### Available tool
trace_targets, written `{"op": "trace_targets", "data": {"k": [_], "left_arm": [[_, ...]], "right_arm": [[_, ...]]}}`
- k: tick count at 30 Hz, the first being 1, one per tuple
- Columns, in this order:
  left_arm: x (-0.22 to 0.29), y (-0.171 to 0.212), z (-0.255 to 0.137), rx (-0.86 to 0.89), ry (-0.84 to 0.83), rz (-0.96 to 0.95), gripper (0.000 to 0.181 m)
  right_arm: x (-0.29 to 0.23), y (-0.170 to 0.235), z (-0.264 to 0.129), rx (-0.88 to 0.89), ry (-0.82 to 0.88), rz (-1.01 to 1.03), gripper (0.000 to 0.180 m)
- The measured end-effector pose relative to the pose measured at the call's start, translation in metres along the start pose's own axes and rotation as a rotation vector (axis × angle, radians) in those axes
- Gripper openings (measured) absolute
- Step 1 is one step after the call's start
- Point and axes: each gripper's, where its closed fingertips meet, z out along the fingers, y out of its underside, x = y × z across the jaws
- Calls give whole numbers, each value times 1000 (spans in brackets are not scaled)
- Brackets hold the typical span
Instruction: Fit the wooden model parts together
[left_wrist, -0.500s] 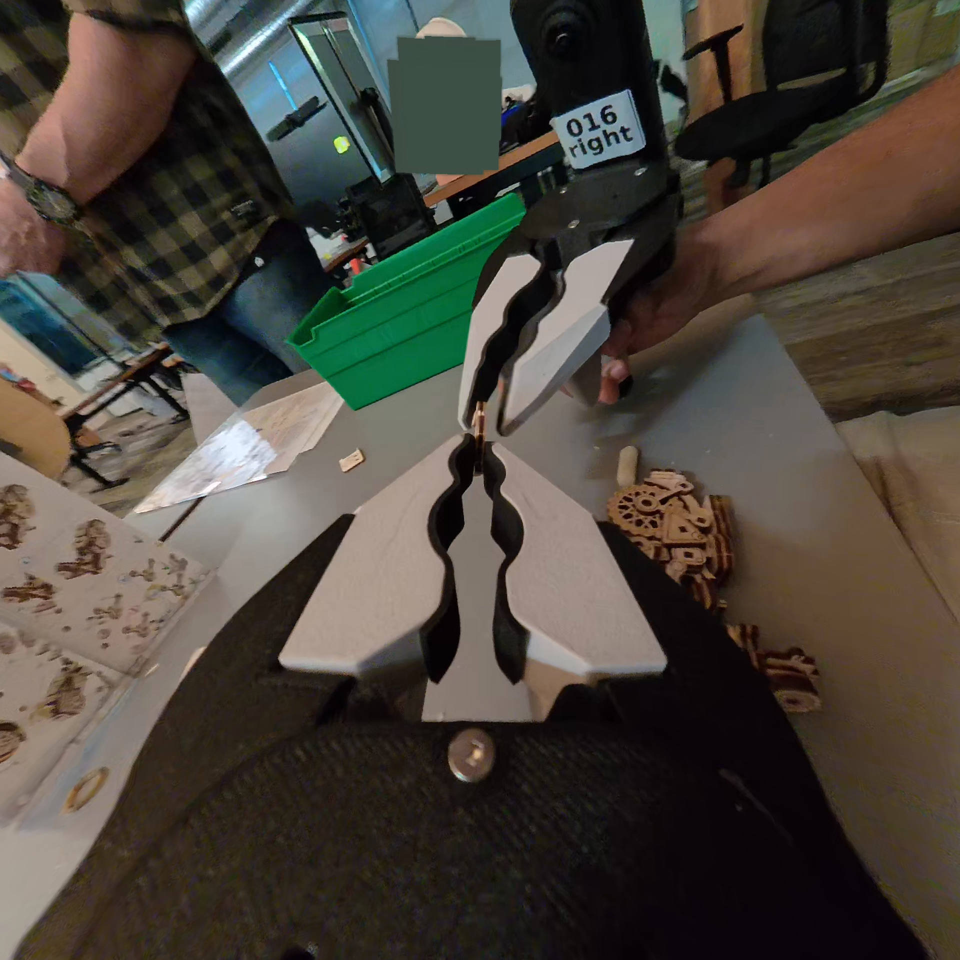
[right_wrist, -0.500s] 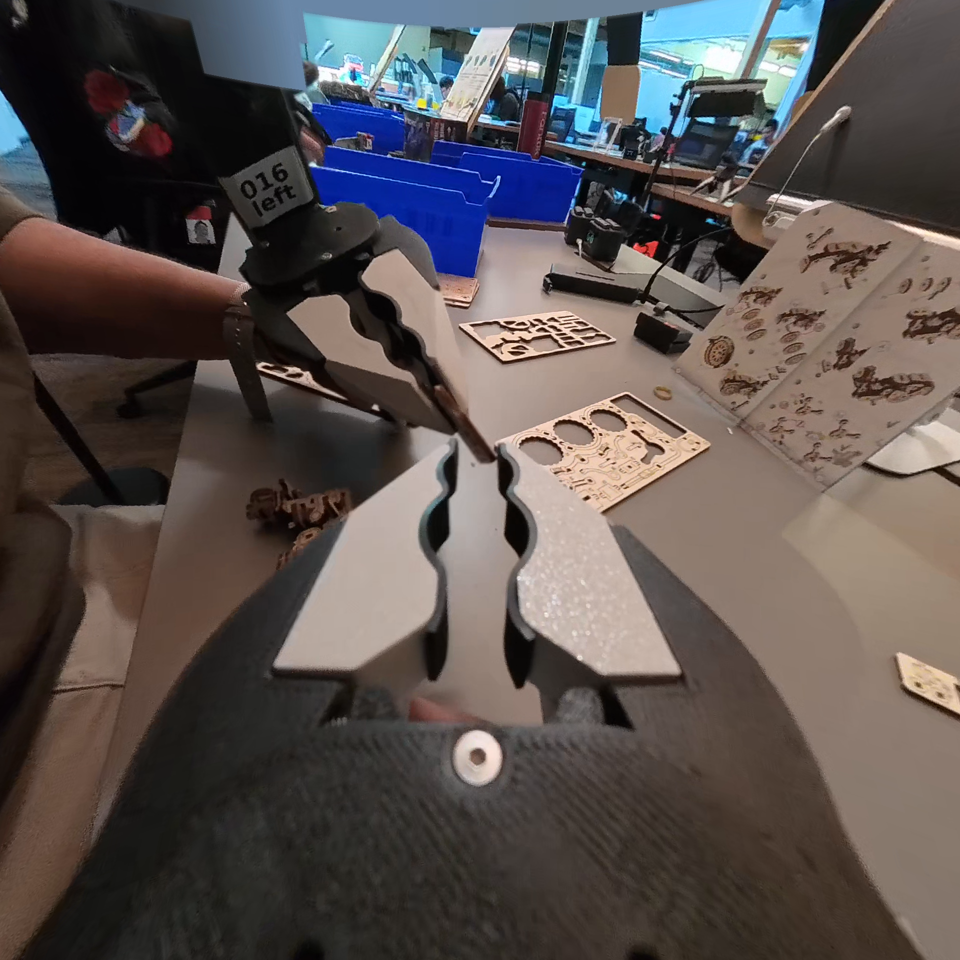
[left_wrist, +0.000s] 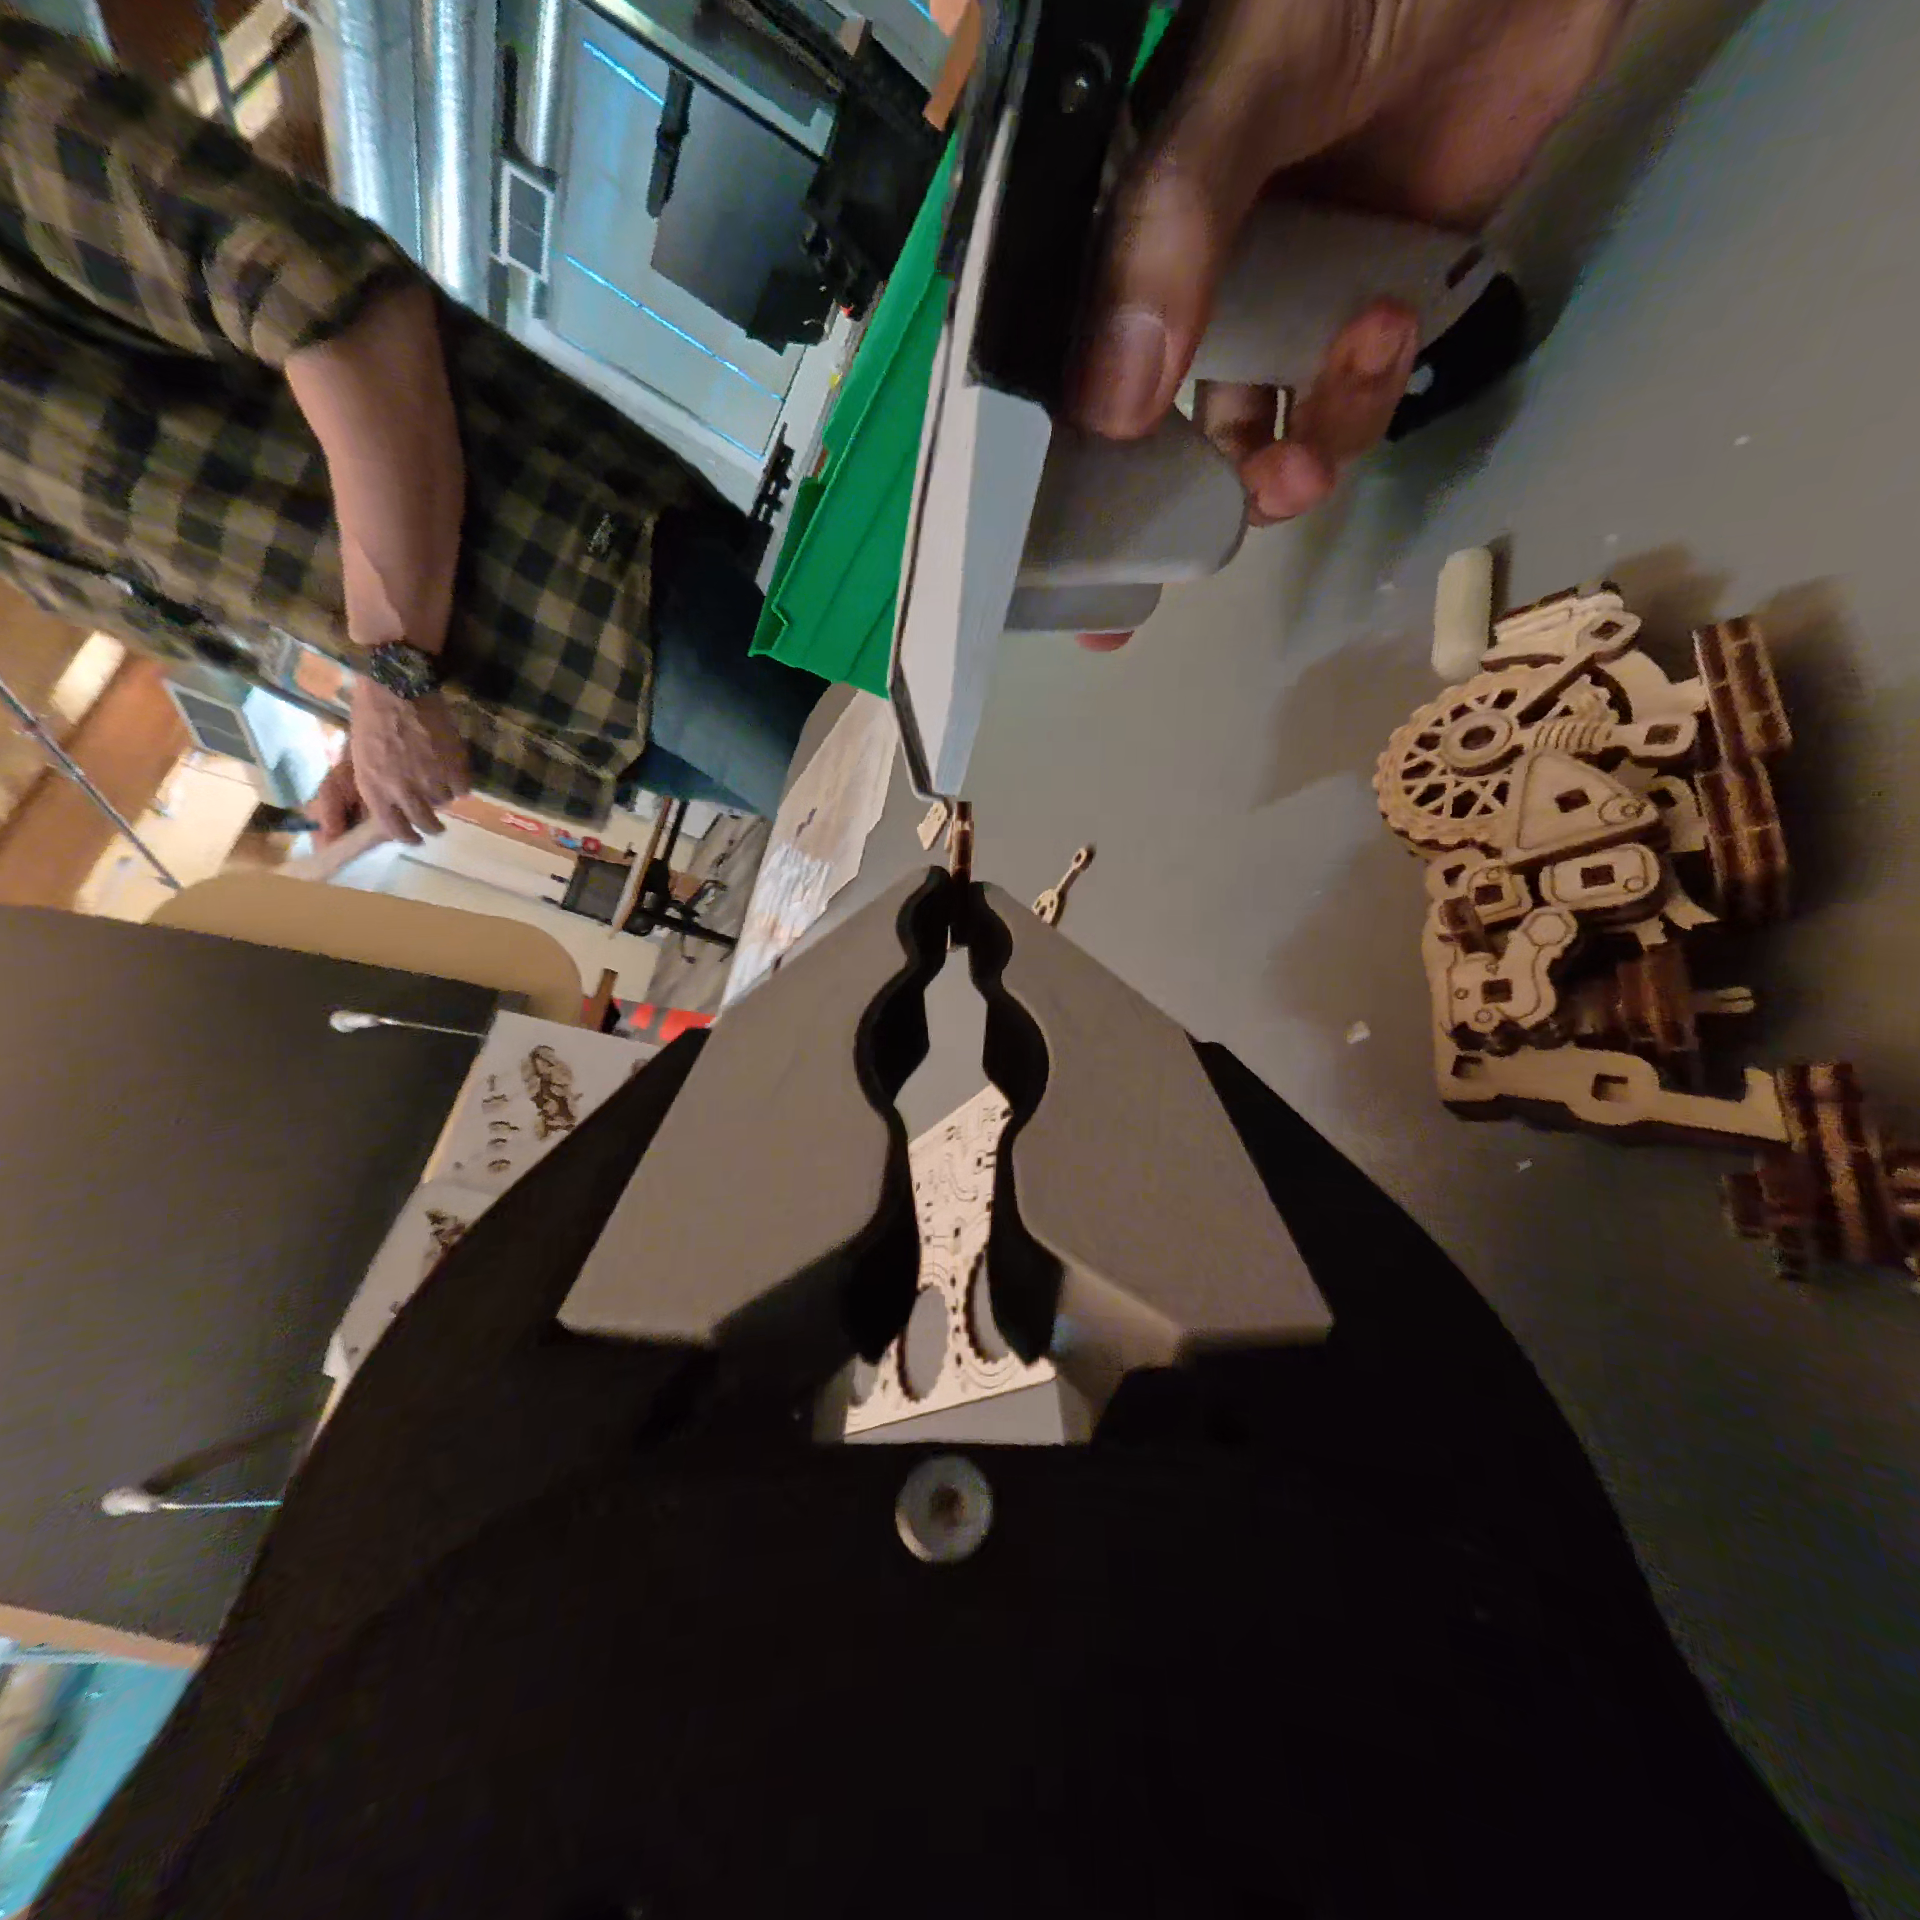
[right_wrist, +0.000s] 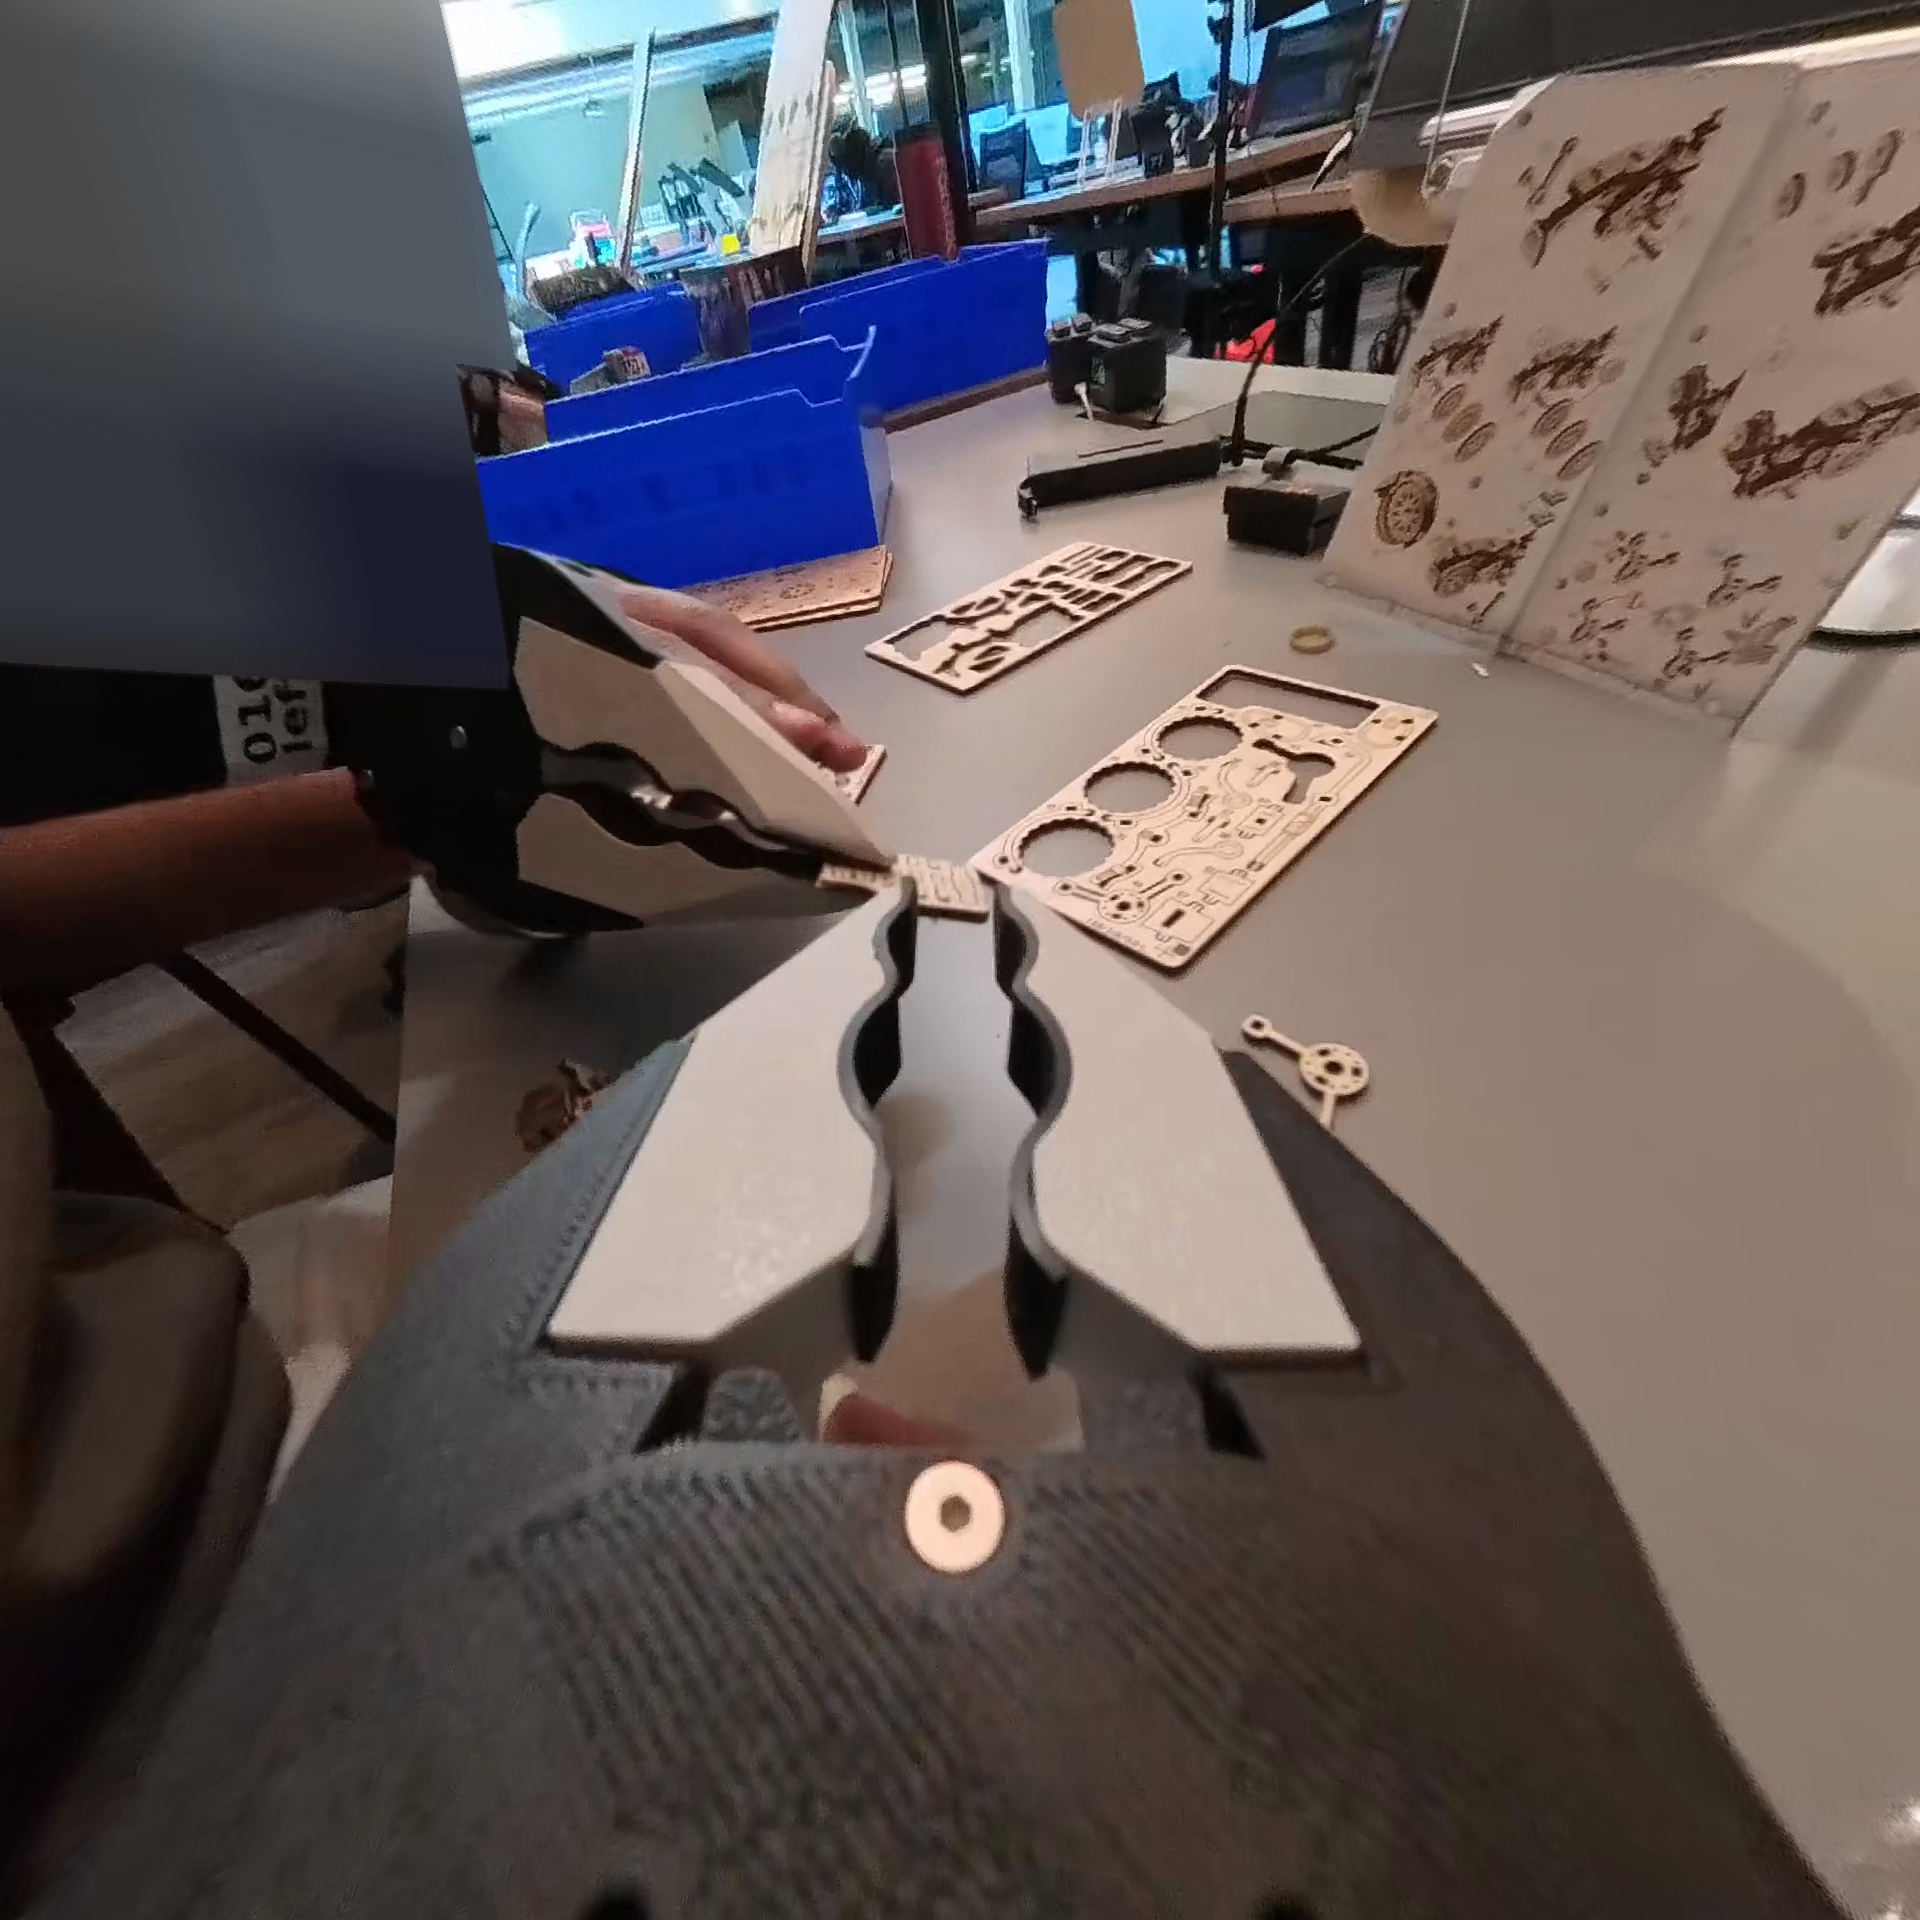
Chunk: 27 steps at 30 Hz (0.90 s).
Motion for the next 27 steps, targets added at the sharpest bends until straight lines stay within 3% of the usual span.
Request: {"op": "trace_targets", "data": {"k": [8,27], "left_arm": [[9,-8,2,-21,-11,211,1],[4,-9,0,-23,-62,266,1]], "right_arm": [[-7,1,1,-23,-41,13,14],[-14,2,2,-50,-42,-62,10]]}}
